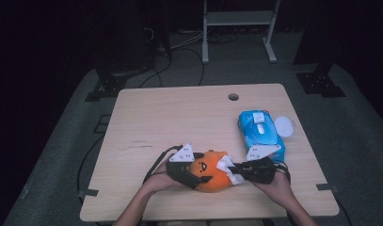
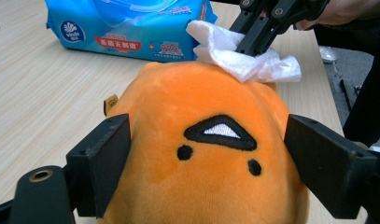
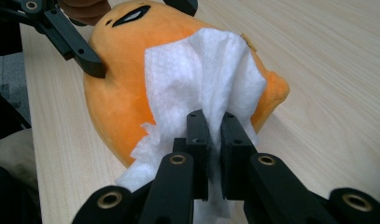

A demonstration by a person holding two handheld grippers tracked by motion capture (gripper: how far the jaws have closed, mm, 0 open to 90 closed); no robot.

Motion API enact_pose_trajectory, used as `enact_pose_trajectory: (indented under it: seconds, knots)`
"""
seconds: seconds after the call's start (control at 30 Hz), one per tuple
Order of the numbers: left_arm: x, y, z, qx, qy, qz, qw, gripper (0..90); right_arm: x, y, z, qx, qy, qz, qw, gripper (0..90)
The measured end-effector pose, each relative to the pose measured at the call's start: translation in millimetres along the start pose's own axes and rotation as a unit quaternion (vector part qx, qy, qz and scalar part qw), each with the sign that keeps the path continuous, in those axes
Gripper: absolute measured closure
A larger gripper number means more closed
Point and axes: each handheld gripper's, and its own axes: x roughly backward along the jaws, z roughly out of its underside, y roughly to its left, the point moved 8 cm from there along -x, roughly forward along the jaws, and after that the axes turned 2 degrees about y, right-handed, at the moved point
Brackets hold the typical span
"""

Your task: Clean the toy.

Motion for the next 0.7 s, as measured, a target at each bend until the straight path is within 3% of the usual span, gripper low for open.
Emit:
enact_pose_trajectory:
  seconds: [0.13,0.2,0.23,0.27,0.3,0.33,0.43,0.57,0.7]
  knots:
    - [-2.6,2.5,3.9,-0.001,0.004,-0.007,1.0000,27.6,3.4,6.9,-8.5,0.012,-0.008,0.005,0.9999,83.6]
    - [-7.2,3.2,4.0,0.007,-0.003,-0.007,0.9999,29.6,2.8,20.4,-19.2,0.029,-0.020,-0.012,0.9993,83.7]
    - [-7.2,3.2,4.0,0.007,-0.003,-0.007,0.9999,29.7,2.8,20.4,-19.2,0.029,-0.020,-0.012,0.9993,83.7]
    - [-7.5,3.8,4.1,0.007,-0.003,-0.007,1.0000,29.7,0.1,28.0,-23.7,0.042,-0.019,-0.015,0.9988,83.6]
    - [-5.3,5.8,5.1,0.008,0.000,-0.007,0.9999,29.4,-8.6,39.9,-27.7,0.071,-0.006,-0.013,0.9974,83.6]
    - [-3.9,6.8,6.2,0.009,0.001,-0.006,0.9999,29.3,-10.7,40.8,-27.1,0.075,-0.001,-0.008,0.9971,83.6]
    - [0.0,11.1,8.8,0.023,-0.006,-0.006,0.9997,29.1,-11.2,33.4,-24.0,0.060,-0.008,-0.017,0.9980,83.7]
    - [1.0,15.4,10.0,0.042,-0.014,0.000,0.9990,29.1,-3.2,11.4,-12.3,0.028,-0.010,-0.003,0.9996,83.8]
    - [0.3,16.2,10.6,0.044,-0.015,-0.002,0.9989,29.1,4.7,1.7,-2.3,0.018,-0.003,0.017,0.9997,83.8]
